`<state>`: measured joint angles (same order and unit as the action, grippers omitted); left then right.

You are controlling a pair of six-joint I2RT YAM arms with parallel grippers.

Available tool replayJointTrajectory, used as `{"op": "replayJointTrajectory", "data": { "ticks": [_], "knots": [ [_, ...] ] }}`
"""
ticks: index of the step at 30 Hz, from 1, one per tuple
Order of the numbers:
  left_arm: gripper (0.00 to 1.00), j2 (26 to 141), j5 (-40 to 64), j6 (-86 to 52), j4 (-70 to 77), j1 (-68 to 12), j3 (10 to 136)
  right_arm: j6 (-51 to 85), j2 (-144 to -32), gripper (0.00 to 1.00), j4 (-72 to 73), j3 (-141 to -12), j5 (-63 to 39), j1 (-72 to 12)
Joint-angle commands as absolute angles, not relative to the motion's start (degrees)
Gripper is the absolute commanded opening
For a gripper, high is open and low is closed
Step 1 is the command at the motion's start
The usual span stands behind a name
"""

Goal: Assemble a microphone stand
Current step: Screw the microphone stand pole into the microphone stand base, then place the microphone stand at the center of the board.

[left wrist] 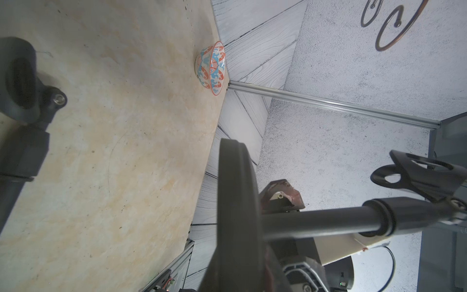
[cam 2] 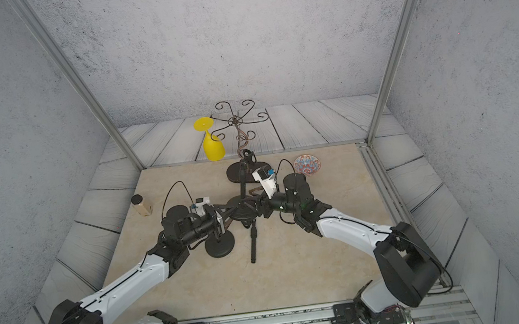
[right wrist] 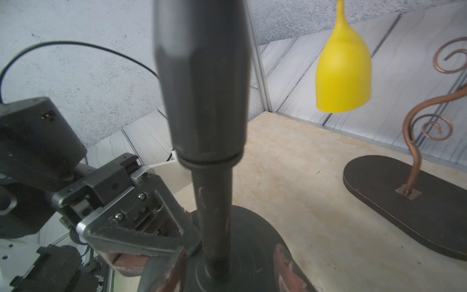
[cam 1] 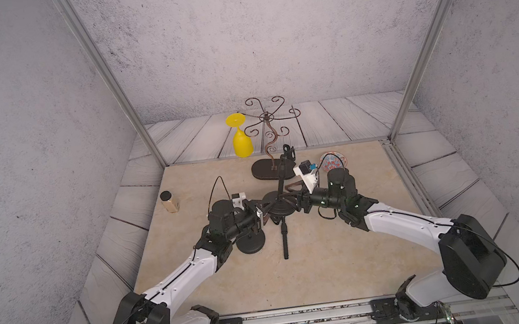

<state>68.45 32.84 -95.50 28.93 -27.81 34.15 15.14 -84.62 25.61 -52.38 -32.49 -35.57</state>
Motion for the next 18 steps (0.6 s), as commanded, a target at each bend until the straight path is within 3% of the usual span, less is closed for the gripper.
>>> {"op": "replayJointTrajectory", "data": {
  "ticks": [1,3,7,11,14,18],
  "knots": [
    [0.00,66.27,33.91,-95.36,33.70,-28.04,35.60,12.94,-86.85,0.48,26.99,-55.04,-38.87,-34.91],
    [0.00,66.23,33.88,-95.22,33.57,-28.04,35.73,13.33,-88.14,0.40,27.57,-55.95,-38.94,-34.89],
    [0.00,66.44,33.85,-94.88,33.21,-28.04,35.92,16.88,-90.18,0.14,32.03,-56.34,-39.09,-34.97],
    [0.00,66.58,33.76,-94.75,33.17,-28.04,35.99,22.83,-90.33,0.00,36.01,-54.45,-34.05,-35.62],
    [0.00,66.47,33.72,-94.56,33.12,-28.08,36.12,24.89,-87.63,0.00,31.03,-53.18,-21.86,-39.11],
    [0.00,66.71,33.64,-93.93,32.53,-28.04,36.21,25.24,-84.24,0.00,18.86,-55.46,5.77,-49.58]
  ]
}}
